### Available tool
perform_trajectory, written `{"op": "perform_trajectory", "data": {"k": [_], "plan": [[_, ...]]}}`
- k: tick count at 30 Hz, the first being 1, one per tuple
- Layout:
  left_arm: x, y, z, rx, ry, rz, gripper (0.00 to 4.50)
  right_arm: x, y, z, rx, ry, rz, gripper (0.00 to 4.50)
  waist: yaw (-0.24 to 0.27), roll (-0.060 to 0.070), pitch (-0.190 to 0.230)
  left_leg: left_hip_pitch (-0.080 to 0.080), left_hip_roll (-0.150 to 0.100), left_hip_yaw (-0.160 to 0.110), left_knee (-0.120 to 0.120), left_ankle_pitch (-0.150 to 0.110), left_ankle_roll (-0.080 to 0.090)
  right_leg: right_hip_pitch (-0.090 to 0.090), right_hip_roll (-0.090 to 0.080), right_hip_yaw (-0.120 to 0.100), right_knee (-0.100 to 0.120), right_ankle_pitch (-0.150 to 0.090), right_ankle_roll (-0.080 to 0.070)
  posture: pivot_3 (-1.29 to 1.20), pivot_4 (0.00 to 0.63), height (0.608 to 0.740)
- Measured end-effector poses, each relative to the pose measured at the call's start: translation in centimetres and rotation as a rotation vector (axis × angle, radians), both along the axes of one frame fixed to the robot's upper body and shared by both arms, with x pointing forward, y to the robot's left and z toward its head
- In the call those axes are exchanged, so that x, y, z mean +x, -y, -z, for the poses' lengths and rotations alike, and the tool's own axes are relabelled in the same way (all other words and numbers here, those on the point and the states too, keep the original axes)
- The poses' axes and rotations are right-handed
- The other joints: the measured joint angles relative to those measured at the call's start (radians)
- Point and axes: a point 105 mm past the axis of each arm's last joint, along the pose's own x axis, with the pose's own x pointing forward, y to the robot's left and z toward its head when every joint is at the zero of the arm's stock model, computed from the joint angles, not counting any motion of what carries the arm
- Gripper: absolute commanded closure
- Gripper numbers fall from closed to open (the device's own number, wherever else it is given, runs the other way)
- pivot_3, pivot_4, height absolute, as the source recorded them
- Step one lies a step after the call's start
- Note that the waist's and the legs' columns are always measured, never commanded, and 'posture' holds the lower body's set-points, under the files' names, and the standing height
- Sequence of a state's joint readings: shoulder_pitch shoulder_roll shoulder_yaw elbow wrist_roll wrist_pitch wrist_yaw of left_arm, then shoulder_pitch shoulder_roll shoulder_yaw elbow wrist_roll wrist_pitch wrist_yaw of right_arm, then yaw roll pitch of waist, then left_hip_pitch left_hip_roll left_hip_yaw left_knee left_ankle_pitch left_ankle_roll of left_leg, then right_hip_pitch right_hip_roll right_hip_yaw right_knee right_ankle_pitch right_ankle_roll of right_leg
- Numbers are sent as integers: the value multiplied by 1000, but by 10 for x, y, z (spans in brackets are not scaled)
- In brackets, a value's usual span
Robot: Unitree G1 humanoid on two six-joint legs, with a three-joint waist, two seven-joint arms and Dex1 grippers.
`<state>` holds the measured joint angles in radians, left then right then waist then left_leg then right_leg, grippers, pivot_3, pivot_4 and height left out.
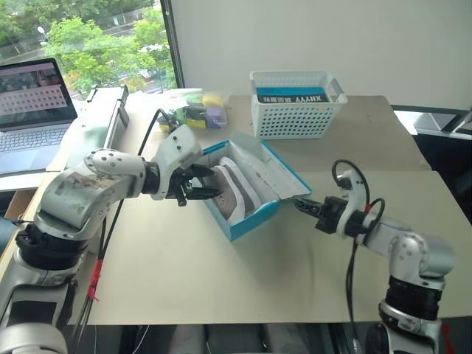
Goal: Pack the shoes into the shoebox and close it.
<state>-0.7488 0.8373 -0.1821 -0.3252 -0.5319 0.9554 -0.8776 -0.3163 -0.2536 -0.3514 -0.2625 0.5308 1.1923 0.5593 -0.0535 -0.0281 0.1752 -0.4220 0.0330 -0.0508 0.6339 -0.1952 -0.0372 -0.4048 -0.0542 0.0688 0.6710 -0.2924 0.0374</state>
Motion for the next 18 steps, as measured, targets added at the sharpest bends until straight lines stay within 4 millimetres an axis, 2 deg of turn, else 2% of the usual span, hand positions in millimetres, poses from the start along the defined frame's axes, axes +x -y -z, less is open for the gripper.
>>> {"op": "perform_trajectory", "data": {"k": [2,4,12,18], "plan": [[1,-2,0,6,-1,-5,1845,2,-8,23,33,-54,11,4457,1,0,0,0,0,0,1,0,0,0,0,0,0,0,0,0,150,740],[1,-2,0,11,-2,-7,1845,6,-11,33,29,-68,21,4457,2,0,0,1,0,1,1,0,0,0,0,0,1,0,0,0,150,740],[-1,-10,-2,33,-4,-31,1845,24,-1,59,8,-57,121,4457,8,0,0,1,0,0,1,0,0,0,0,0,1,0,0,0,150,740],[-2,-11,-5,32,2,-47,1845,58,8,54,92,30,251,4457,2,-1,0,10,0,0,1,0,0,10,0,0,0,0,0,0,150,740]]}}
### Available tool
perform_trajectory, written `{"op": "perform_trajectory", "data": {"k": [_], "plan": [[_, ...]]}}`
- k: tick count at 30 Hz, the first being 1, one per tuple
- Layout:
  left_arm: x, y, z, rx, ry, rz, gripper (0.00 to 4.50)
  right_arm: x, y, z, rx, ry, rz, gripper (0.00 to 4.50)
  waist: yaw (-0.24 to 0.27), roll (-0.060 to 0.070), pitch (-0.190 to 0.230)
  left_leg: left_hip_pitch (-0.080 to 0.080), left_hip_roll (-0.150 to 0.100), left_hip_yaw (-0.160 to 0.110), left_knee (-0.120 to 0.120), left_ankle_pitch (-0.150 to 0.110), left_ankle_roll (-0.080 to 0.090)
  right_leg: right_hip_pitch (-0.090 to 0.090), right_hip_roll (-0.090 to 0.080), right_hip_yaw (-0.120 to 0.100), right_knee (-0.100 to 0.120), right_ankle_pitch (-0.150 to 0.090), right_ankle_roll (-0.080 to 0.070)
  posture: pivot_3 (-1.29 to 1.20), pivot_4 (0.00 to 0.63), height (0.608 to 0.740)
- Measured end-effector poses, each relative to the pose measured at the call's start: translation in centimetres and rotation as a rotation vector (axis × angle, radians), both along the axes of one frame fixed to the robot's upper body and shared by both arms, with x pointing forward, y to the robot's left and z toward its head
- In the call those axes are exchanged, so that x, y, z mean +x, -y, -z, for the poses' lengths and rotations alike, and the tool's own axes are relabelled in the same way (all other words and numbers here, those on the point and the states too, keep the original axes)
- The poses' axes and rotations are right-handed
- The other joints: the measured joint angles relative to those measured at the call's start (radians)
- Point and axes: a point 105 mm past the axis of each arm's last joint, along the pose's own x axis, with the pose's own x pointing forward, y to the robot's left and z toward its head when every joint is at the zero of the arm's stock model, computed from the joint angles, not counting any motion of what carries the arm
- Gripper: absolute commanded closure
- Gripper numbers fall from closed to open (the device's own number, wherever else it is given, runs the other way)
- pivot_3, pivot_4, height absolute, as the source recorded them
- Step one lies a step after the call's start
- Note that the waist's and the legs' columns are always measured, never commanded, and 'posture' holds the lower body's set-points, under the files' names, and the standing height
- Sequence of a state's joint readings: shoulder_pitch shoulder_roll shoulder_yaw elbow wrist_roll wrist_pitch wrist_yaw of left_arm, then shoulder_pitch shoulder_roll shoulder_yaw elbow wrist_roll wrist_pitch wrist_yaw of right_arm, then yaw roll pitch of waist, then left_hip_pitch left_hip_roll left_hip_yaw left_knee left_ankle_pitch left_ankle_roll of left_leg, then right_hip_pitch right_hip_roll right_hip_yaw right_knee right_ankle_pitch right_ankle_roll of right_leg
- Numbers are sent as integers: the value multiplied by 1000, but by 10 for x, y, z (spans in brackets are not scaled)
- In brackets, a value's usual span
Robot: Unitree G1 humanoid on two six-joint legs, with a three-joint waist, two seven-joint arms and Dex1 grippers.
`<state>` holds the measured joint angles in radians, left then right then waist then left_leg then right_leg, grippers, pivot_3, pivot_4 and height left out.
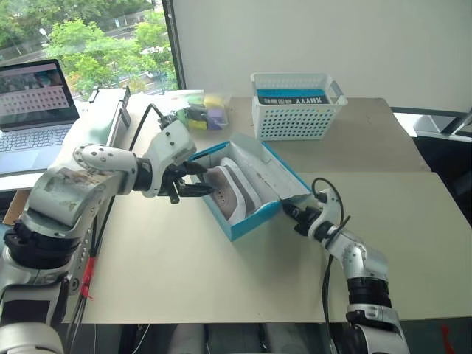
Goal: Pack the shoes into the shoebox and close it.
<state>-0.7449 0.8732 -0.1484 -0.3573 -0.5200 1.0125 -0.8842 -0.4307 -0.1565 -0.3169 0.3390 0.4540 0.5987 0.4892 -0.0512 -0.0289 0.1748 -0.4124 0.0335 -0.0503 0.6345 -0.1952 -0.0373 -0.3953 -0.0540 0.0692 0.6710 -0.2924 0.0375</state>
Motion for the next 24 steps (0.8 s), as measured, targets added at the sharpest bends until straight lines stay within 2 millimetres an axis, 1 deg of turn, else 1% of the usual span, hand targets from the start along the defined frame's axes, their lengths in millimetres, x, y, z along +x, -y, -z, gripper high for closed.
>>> {"op": "perform_trajectory", "data": {"k": [3,4,7,9,12,13,15,17,20,24], "plan": [[0,-1,-2,-5,2,-9,1845,14,1,-3,59,20,45,4457,-5,0,0,5,0,0,0,0,0,5,0,0,-2,0,0,0,150,740],[0,-2,-1,-4,0,-13,1845,21,1,-5,93,29,64,4457,-7,0,0,7,0,0,-1,0,0,7,0,0,-2,0,0,0,150,740],[0,-2,-1,-4,-4,-17,1845,35,1,-10,150,47,95,4457,-14,0,0,7,0,0,-2,0,0,7,0,0,-2,0,0,0,150,740],[0,-1,-1,-6,-5,-13,1845,41,3,-14,173,62,115,4457,-18,0,0,6,0,0,-3,0,0,6,0,0,-2,0,0,0,150,740],[-1,0,0,-7,-10,-12,1845,43,7,-23,239,122,121,4457,-18,1,1,5,0,0,-3,0,0,5,0,0,-3,0,0,0,150,740],[-1,0,0,-5,-10,-13,1845,41,6,-31,245,167,91,4457,-17,1,1,4,0,0,-3,0,0,4,0,0,-3,0,0,0,150,740],[-2,0,0,-5,-9,-17,1845,36,2,-57,252,291,21,4457,-19,4,3,3,0,0,-3,0,0,3,0,0,-2,0,0,0,150,740],[-2,0,0,-8,-8,-19,1845,26,-6,-84,234,405,-74,4457,-18,5,3,4,0,-1,-3,0,0,3,0,0,-1,0,0,0,150,740],[-2,-1,0,-11,-8,-24,1845,11,-15,-108,246,483,-172,4457,-16,5,3,4,0,-1,-3,0,0,3,0,0,-1,0,0,0,150,740],[-3,-1,-1,-19,-2,-27,1845,-9,-27,-127,274,514,-292,4457,-14,5,3,3,0,-1,-2,0,0,3,0,0,-1,0,0,0,150,740]]}}
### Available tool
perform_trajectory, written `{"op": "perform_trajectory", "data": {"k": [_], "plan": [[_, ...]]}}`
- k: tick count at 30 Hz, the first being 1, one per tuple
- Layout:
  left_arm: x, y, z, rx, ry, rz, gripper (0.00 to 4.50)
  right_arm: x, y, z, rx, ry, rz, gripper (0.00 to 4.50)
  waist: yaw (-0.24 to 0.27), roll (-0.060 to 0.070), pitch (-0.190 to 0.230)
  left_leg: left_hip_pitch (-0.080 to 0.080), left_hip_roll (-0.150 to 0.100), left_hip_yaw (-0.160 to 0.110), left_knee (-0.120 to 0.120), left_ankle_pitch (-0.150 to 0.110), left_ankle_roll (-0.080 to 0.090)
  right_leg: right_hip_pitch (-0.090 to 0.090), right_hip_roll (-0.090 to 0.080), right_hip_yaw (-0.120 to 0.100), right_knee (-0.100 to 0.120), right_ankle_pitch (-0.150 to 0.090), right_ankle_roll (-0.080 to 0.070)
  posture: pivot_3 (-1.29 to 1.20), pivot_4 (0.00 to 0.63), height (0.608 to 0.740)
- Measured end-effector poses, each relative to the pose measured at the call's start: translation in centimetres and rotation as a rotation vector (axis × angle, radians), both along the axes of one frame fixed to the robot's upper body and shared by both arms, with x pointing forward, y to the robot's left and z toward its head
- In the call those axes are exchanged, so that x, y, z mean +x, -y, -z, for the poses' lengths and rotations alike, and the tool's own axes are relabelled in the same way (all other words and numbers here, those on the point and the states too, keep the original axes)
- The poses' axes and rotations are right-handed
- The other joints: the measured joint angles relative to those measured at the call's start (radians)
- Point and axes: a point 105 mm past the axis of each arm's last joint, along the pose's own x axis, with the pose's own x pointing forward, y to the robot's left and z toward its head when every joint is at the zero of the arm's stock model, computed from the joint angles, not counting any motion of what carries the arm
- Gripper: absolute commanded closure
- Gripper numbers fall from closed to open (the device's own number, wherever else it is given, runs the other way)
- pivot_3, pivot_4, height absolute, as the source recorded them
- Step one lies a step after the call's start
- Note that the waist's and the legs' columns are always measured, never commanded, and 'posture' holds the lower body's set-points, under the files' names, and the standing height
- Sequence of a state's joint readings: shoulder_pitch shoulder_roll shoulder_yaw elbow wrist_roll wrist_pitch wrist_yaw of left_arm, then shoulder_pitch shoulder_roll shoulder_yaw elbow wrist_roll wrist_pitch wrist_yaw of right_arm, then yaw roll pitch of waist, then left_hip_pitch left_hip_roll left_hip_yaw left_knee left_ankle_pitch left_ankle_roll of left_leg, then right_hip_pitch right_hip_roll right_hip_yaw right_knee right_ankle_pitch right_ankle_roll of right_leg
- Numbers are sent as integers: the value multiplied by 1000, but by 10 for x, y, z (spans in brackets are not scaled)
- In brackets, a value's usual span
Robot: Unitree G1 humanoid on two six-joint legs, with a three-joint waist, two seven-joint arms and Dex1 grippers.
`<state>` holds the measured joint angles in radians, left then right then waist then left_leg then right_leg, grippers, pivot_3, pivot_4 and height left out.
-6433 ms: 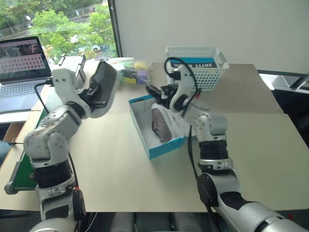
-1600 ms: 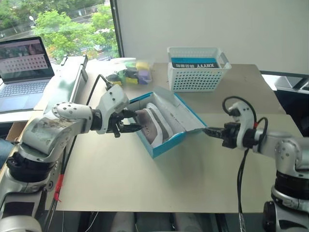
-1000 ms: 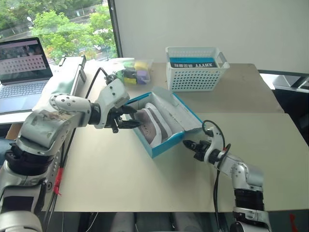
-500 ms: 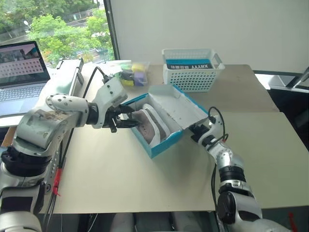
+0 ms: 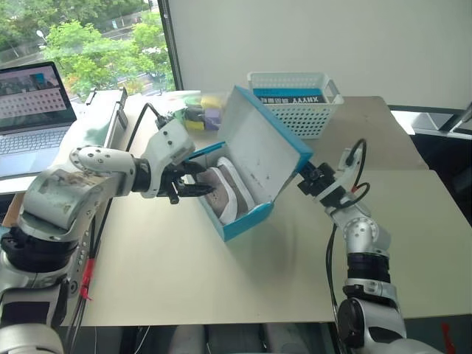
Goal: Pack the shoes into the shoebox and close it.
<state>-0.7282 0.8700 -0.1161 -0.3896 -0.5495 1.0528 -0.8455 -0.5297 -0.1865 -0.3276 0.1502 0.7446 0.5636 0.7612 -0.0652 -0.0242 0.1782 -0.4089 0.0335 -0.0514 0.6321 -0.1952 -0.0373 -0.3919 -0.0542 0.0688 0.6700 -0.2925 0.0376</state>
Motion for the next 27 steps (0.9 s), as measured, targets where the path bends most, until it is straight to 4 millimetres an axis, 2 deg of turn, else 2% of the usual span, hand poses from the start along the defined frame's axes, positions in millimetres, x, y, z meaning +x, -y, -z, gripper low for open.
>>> {"op": "perform_trajectory", "data": {"k": [3,6,13,17,23,27], "plan": [[0,0,-1,-1,4,0,1845,-11,-10,-14,-21,31,-75,4457,-1,0,0,0,0,0,0,0,0,0,0,0,0,0,0,0,150,740],[0,0,-1,-2,9,-5,1845,-17,-24,-16,-67,28,-135,4457,-2,0,0,0,0,0,0,0,0,0,0,0,0,0,0,0,150,740],[1,-5,-2,-7,20,-33,1845,-17,-63,10,-241,-38,-225,4457,0,0,0,0,0,0,0,0,0,0,0,0,-1,0,0,0,150,740],[1,-9,-1,-10,21,-52,1845,-7,-83,35,-412,-63,-246,4457,-3,0,0,0,0,1,0,0,0,-1,0,0,-1,0,0,0,150,740],[0,-10,2,-15,29,-72,1845,0,-127,47,-732,75,-346,4457,-6,0,0,0,0,0,0,0,0,-1,0,0,0,0,0,0,150,740],[-1,-11,10,-9,16,-91,1845,-1,-136,60,-988,186,-406,4457,-7,-2,-2,5,0,0,0,0,0,3,0,0,1,0,0,0,150,740]]}}
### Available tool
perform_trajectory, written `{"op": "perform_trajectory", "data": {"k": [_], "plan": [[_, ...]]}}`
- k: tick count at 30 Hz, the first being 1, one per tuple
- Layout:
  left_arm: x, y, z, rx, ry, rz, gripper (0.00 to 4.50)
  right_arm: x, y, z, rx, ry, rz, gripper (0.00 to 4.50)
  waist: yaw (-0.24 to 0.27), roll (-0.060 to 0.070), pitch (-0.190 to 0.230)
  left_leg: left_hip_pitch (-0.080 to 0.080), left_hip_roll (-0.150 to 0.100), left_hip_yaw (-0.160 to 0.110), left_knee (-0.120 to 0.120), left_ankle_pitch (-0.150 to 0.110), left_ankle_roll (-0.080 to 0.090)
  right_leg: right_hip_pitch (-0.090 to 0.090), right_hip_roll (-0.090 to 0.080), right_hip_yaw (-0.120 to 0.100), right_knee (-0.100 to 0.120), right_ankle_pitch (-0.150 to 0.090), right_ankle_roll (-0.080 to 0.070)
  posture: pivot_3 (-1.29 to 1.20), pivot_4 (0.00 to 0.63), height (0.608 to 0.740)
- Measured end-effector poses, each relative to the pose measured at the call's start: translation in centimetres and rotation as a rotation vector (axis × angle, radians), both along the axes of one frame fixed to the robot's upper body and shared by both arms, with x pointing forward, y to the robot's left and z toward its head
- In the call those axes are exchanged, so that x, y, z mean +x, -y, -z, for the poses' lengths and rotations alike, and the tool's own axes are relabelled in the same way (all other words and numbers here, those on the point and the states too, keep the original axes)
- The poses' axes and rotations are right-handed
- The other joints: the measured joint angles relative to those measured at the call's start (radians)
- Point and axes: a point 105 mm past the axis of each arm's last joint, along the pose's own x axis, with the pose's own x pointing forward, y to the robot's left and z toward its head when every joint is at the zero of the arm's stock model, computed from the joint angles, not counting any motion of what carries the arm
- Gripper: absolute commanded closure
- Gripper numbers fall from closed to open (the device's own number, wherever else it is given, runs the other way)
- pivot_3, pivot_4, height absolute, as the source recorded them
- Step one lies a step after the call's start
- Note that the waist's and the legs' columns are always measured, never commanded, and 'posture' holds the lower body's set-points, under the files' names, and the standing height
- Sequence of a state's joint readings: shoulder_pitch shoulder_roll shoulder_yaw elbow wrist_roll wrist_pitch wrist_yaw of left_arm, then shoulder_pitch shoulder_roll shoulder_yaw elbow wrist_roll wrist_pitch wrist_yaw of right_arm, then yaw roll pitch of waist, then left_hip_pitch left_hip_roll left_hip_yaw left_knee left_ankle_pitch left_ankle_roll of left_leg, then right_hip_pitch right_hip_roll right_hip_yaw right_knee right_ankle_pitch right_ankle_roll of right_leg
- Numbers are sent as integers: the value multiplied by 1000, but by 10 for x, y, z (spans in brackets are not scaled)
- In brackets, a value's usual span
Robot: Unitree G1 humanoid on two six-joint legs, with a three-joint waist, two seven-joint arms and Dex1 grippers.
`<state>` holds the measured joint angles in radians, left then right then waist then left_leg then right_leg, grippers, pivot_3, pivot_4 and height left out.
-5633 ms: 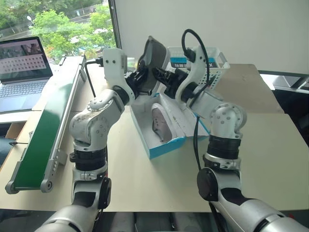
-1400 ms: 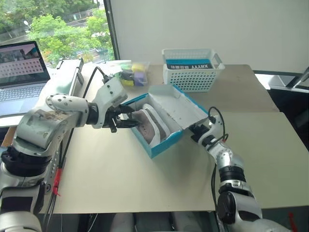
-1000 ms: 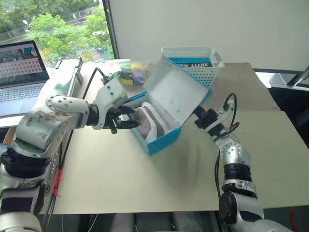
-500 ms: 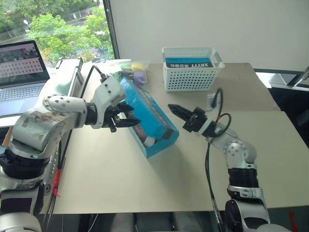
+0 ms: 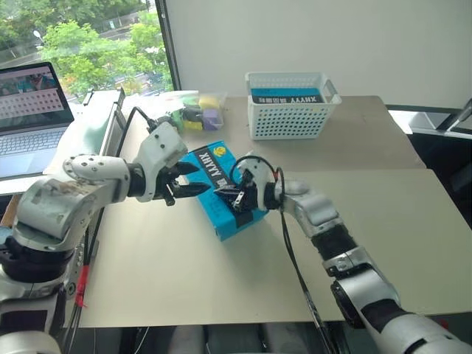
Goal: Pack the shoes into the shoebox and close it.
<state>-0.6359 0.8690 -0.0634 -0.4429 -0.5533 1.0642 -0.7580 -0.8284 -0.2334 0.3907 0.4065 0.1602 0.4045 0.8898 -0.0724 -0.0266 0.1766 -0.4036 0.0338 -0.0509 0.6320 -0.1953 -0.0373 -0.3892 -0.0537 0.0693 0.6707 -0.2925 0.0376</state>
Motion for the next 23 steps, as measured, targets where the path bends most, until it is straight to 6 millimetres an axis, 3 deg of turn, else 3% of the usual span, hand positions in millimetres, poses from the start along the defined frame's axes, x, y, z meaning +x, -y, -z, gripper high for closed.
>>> {"op": "perform_trajectory", "data": {"k": [8,10,13,16,21,23], "plan": [[-6,-3,7,9,2,-27,1845,-1,3,-8,-63,65,-12,4457,4,-1,-3,2,0,0,-1,0,0,2,0,0,0,0,0,0,150,740],[-6,-5,11,7,-2,-39,1845,-9,16,-21,-11,-5,-9,4457,12,0,-2,-6,0,-1,0,0,0,-4,0,-1,0,0,0,0,150,740],[-9,-8,18,-3,-15,-46,1845,-19,44,-61,66,11,-11,3744,28,0,-2,-19,-1,-2,5,0,0,-17,-1,-1,3,0,0,0,150,740],[-16,-3,20,-19,7,-1,1845,-31,63,-83,59,43,-13,3744,31,0,-2,-19,-1,-1,6,0,0,-16,-1,-2,3,0,0,0,150,740],[-28,-1,35,-29,-23,40,1845,-50,101,-68,-65,-9,24,3744,32,0,-2,-18,-1,-1,6,0,0,-15,-1,-2,3,0,0,0,150,740],[-28,-2,32,-40,-10,45,1845,-54,106,-66,-75,-22,31,3744,30,0,-2,-18,0,-1,7,0,0,-15,-1,-1,3,0,0,0,150,740]]}}
